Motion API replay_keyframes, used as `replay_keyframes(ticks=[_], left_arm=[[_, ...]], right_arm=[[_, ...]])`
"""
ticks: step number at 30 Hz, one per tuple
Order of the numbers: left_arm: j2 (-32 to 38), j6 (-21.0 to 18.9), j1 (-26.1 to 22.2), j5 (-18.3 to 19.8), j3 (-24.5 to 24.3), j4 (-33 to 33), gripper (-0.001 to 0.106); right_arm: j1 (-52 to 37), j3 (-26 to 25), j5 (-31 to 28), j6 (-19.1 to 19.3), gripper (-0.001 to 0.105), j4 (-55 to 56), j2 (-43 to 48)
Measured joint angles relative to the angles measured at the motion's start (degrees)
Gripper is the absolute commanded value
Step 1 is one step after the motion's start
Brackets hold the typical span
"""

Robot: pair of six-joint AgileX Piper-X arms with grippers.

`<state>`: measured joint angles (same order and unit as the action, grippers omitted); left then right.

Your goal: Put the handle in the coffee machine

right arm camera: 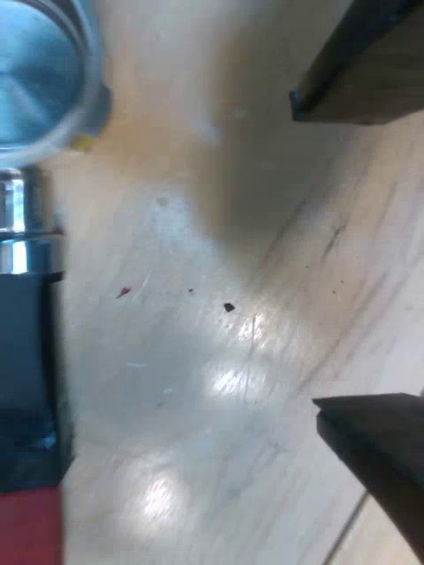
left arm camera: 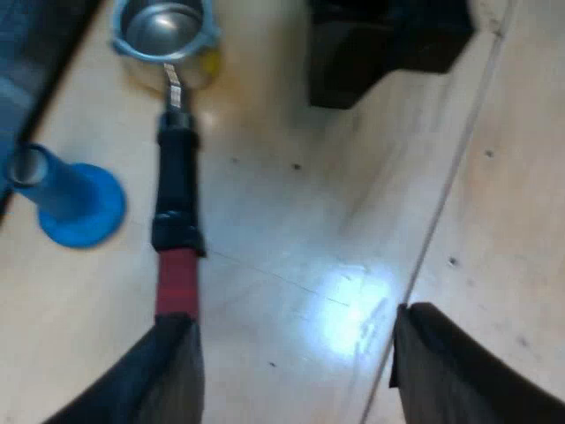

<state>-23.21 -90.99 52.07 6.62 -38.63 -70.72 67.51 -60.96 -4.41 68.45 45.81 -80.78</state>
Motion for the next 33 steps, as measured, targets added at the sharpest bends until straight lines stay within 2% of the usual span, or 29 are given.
replay_keyframes(ticks=[3,5,7,9,12,19,29,30,31,33], left_arm=[[0.0,0.0,0.0,-0.8,0.0,1.0,0.052],[0.0,0.0,0.0,-0.8,0.0,0.9,0.056],[0.0,0.0,0.0,-0.8,0.0,0.9,0.064],[0.0,0.0,0.0,-0.8,0.0,0.9,0.067],[0.0,0.0,0.0,-0.8,0.0,0.9,0.067],[0.0,0.0,0.0,-0.9,0.0,0.9,0.067],[0.0,0.0,0.0,-0.9,0.0,0.9,0.067],[0.0,0.0,0.0,-0.9,0.0,0.9,0.067],[0.0,0.0,0.0,-0.9,0.0,0.9,0.067],[0.0,0.0,0.0,-0.9,0.0,0.9,0.067]], right_arm=[[0.0,-0.8,-2.0,0.0,0.067,2.0,2.0],[-0.2,-1.7,-3.3,0.0,0.070,3.2,2.6],[-1.1,-3.0,-3.8,0.6,0.073,3.4,2.6],[-2.3,-3.4,-4.1,1.2,0.073,2.9,2.6],[-3.0,-3.3,-4.2,1.4,0.073,2.5,2.6],[-7.4,-3.3,-3.7,6.2,0.073,0.9,-0.2],[-10.3,-3.3,-3.3,9.3,0.073,-2.1,-4.1],[-10.6,-3.3,-3.4,9.9,0.075,-2.7,-4.3],[-10.6,-3.3,-3.4,10.4,0.081,-3.1,-4.4],[-10.6,-3.3,-3.6,11.7,0.082,-3.7,-4.9]])
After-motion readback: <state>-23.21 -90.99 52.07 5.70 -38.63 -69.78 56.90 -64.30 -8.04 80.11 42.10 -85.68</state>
